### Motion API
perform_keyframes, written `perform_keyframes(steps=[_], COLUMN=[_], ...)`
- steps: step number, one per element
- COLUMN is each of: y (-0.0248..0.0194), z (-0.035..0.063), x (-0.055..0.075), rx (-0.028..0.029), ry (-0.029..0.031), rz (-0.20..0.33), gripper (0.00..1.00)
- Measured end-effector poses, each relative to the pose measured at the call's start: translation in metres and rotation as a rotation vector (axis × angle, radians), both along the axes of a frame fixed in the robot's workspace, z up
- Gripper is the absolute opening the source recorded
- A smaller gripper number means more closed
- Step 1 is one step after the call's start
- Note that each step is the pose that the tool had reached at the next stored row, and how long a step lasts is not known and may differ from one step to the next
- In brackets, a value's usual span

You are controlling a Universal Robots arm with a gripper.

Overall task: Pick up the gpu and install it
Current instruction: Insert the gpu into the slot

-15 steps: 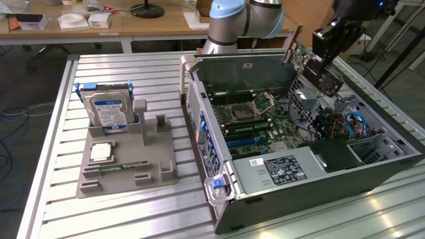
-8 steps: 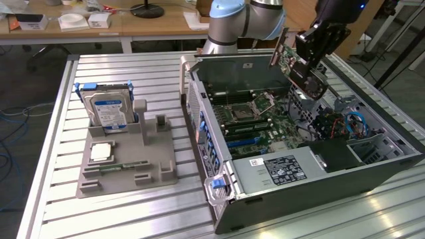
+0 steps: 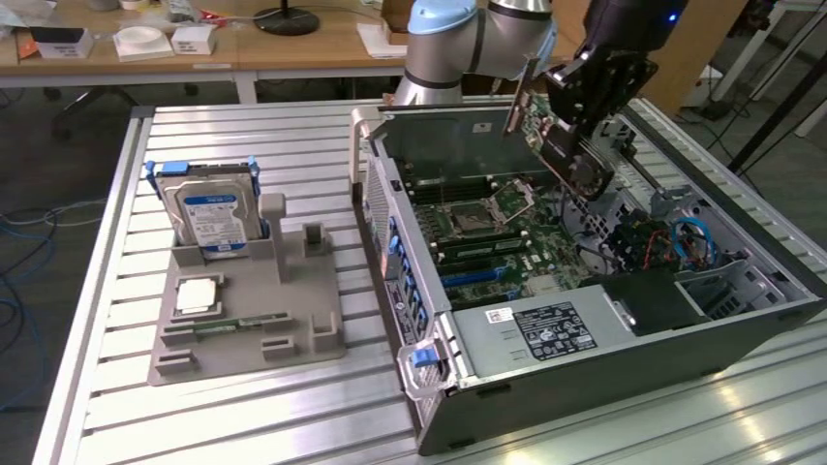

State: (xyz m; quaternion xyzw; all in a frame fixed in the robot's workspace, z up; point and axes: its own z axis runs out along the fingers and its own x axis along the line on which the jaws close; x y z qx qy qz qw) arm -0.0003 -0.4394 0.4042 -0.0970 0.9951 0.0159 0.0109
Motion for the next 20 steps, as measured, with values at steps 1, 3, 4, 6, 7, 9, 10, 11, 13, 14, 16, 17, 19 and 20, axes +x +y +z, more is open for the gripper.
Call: perform_keyframes(steps=[1, 3, 4, 6, 7, 9, 10, 11, 13, 14, 16, 17, 19, 20], y=[0.0002, 0.0003, 0.0003, 0.0003, 0.0003, 0.0003, 0.0003, 0.0003, 0.0003, 0.0003, 0.0003, 0.0003, 0.0003, 0.0003], z=[-0.0004, -0.0011, -0.0015, -0.0023, -0.0028, -0.0037, -0.0041, -0.0044, -0.0052, -0.0057, -0.0065, -0.007, -0.0079, -0.0084], x=[-0.0015, -0.0018, -0.0018, -0.0018, -0.0018, -0.0018, -0.0018, -0.0018, -0.0018, -0.0018, -0.0018, -0.0018, -0.0018, -0.0018], rx=[-0.0002, -0.0004, -0.0004, -0.0006, -0.0006, -0.0007, -0.0006, -0.0007, -0.0007, -0.0007, -0.0008, -0.0008, -0.0011, -0.0013], ry=[0.0, 0.0, 0.0, 0.0, 0.0, 0.0, 0.0, 0.0002, 0.0004, 0.0006, 0.0013, 0.0022, 0.005, 0.0063], rz=[0.0, 0.021, 0.039, 0.075, 0.093, 0.131, 0.149, 0.167, 0.202, 0.222, 0.258, 0.276, 0.311, 0.329], gripper=[0.26, 0.26, 0.26, 0.26, 0.26, 0.26, 0.26, 0.26, 0.26, 0.26, 0.26, 0.26, 0.26, 0.26])
